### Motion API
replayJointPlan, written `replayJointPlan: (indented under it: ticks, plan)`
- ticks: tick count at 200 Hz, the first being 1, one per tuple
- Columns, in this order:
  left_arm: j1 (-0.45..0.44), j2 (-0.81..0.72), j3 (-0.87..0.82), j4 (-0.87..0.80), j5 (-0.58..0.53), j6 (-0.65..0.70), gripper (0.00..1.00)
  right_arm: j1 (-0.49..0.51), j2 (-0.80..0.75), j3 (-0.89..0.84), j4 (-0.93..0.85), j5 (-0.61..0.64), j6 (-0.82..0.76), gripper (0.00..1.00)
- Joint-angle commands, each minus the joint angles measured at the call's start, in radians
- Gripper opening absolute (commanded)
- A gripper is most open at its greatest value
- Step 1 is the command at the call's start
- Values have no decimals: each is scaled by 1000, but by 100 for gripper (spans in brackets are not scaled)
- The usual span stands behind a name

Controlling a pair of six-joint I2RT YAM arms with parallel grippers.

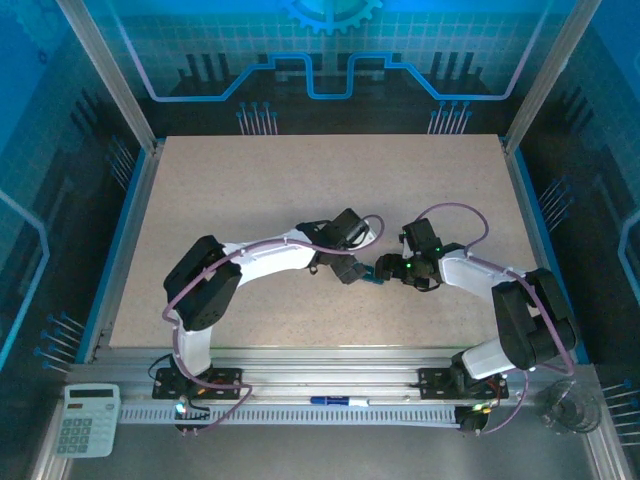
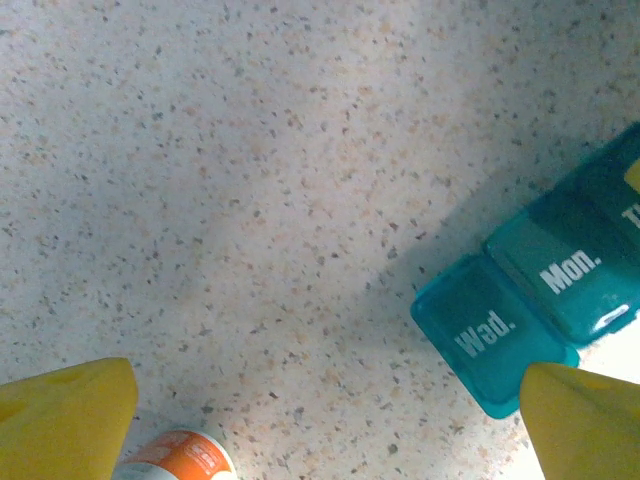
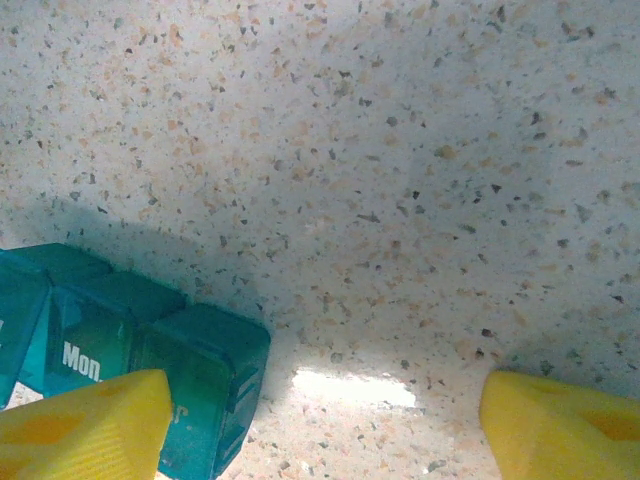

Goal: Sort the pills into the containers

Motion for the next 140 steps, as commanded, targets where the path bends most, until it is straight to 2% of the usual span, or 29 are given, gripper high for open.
replayJointPlan:
  ticks: [1,52,96,140]
  plan:
    - [12,25,37,3,29,-15,99,-4,32,-39,26,-36,12,82]
    - [15,30,52,-6,34,-21,99,-2,39,-37,27,-37,12,82]
    - [15,-53,-15,-33,117,4,99,0,52,-40,38,-41,15,82]
    - [11,-38,-31,-54,156,17,99,2,57,-42,45,-43,15,82]
